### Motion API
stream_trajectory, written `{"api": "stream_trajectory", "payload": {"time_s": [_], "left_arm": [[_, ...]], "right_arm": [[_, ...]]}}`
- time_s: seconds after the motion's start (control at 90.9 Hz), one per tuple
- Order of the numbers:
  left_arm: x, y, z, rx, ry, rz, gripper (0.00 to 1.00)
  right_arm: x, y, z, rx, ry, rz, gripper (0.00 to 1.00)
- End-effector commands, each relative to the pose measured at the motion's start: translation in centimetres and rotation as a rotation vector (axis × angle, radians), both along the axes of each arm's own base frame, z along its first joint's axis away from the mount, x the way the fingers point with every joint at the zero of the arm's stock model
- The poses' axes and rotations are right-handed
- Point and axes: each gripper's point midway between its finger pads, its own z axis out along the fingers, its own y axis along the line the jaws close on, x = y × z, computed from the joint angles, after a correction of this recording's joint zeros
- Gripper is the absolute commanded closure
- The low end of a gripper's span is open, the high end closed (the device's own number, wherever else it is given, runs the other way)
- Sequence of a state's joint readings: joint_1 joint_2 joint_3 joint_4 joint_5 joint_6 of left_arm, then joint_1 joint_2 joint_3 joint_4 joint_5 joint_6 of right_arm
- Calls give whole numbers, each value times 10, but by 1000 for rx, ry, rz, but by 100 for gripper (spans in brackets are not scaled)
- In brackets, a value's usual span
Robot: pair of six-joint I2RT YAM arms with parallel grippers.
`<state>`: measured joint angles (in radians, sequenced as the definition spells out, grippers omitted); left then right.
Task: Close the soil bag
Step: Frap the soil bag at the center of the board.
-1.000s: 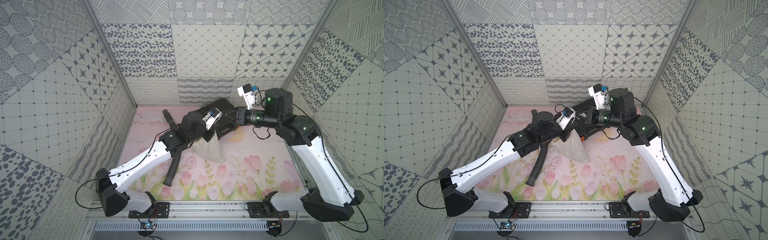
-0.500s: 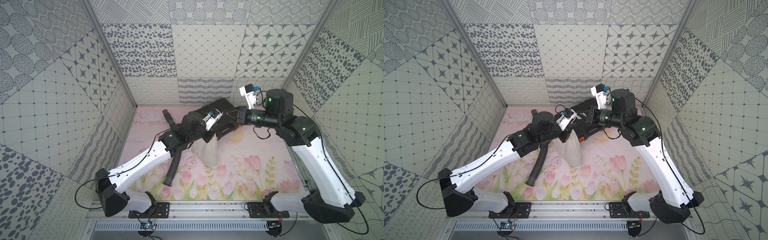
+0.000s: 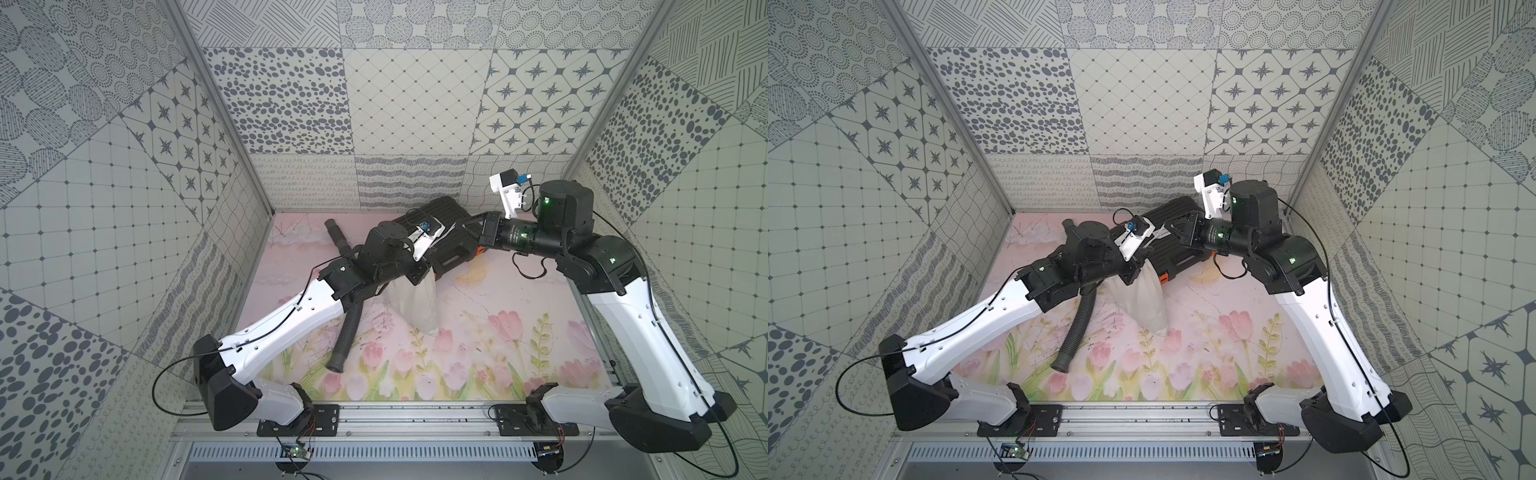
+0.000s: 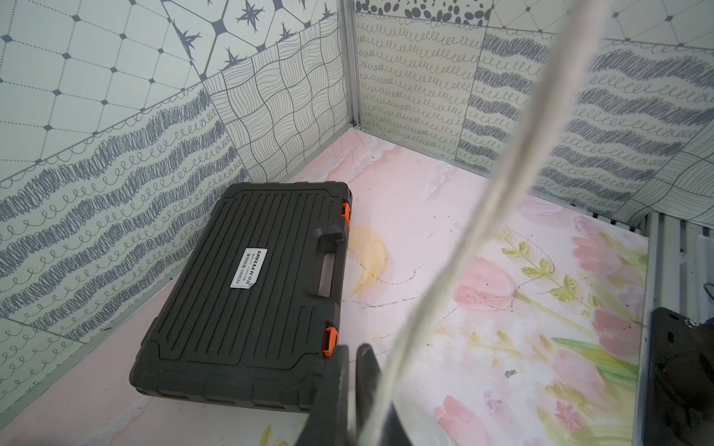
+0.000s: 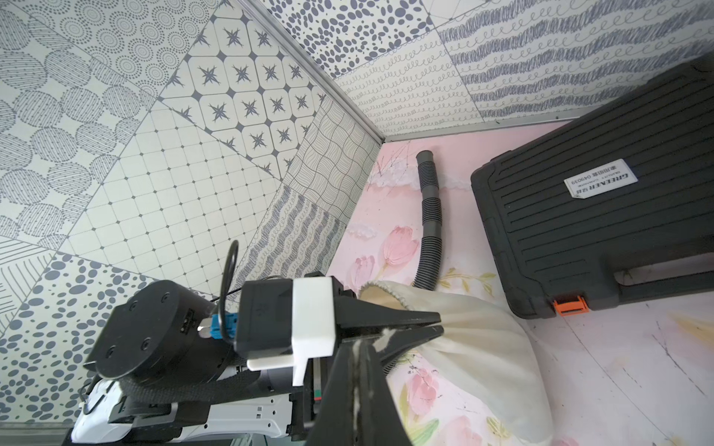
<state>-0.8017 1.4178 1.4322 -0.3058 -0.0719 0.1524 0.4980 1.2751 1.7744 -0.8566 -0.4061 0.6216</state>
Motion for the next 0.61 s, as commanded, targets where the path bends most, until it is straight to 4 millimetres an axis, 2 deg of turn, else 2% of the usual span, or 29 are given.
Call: {"api": "stream_trajectory", "payload": {"time_s": [0.0,0.099,0.187,0.429,0.594], "left_arm": [[-2,9,-10,46,58,14,100],[-6,6,-7,49,74,-13,100],[-11,5,-12,80,111,-37,100],[-11,0,-11,96,125,-59,100],[-3,4,-10,121,121,-12,100]], "right_arm": [[0,-15,36,76,-126,-50,100],[8,-28,14,50,-83,-122,100],[12,-41,0,47,-48,-173,100],[11,-40,15,59,-83,-151,100],[16,-50,8,46,-66,-201,100]]}}
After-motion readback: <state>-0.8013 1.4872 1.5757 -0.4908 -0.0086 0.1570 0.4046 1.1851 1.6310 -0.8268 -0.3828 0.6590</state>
